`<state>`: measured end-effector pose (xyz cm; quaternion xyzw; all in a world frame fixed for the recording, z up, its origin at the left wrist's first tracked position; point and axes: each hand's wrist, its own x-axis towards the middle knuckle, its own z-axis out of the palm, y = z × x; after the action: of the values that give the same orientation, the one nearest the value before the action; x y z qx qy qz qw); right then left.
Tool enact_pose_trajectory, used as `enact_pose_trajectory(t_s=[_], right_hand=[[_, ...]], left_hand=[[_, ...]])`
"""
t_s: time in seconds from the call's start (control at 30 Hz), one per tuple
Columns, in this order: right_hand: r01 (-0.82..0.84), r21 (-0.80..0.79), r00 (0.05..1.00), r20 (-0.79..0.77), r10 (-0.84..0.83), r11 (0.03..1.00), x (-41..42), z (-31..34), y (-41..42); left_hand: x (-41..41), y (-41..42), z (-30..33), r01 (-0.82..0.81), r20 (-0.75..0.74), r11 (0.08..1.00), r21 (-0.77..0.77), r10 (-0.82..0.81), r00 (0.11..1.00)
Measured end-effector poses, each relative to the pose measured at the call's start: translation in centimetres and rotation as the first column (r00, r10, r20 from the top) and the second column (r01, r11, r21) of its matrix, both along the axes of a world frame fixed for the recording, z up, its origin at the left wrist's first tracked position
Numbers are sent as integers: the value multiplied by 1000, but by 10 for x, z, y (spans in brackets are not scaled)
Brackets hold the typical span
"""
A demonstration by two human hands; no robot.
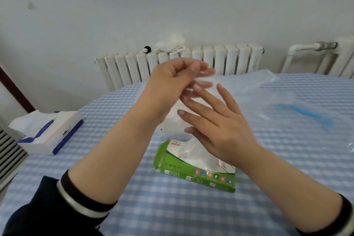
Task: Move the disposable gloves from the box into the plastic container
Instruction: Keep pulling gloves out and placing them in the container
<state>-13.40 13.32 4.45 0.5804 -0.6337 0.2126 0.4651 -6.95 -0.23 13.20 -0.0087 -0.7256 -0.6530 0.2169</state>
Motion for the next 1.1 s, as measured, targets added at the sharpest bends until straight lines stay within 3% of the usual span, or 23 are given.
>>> enact_pose_trajectory(t_s=[0.13,0.23,0.33,0.43,0.63,0.73,0.8,0.83,0.87,0.9,0.93,0.97,1.03,1.1], right_hand=[[184,142,972,118,-201,973,-13,-2,1],[287,334,901,223,-371,898,-21,-5,1],[299,502,841,264,-473,811,-26,-8,1],[242,604,802,316,-507,759,-29,-7,3],[169,619,757,416,-503,767,-31,-1,6],[175,593,766,419,-487,786,-30,-1,7],[149,498,794,455,-403,855,-31,-1,8],[119,422,816,474,-331,899,-31,-1,9],[86,330,840,484,-246,940,-31,2,9],[54,220,863,481,-156,974,-30,5,10],[24,110,877,475,-74,994,-30,9,11],[-10,30,880,475,-5,1000,-28,13,14],[-74,-56,857,508,92,996,-23,22,19],[-104,-68,847,517,124,992,-16,27,22]], left_hand=[[-30,-26,19,-217,-49,975,-52,214,976],[-60,-59,17,-341,9,927,-154,347,938],[-87,-93,3,-461,37,794,-397,515,856],[-97,-112,-14,-439,92,645,-625,620,779],[-93,-120,-43,-383,-19,302,-873,763,646],[-90,-119,-40,-296,-64,176,-939,755,653],[-85,-112,-27,-314,-124,130,-941,729,673],[-80,-107,-18,-355,-148,158,-921,703,695],[-74,-103,-8,-377,-122,258,-889,660,741],[-66,-99,2,-324,-21,413,-851,589,808],[-60,-93,12,-156,156,546,-823,482,862],[-55,-88,18,71,343,570,-819,387,856],[-56,-79,19,438,585,413,-799,358,728],[-68,-77,6,590,658,295,-752,398,639]])
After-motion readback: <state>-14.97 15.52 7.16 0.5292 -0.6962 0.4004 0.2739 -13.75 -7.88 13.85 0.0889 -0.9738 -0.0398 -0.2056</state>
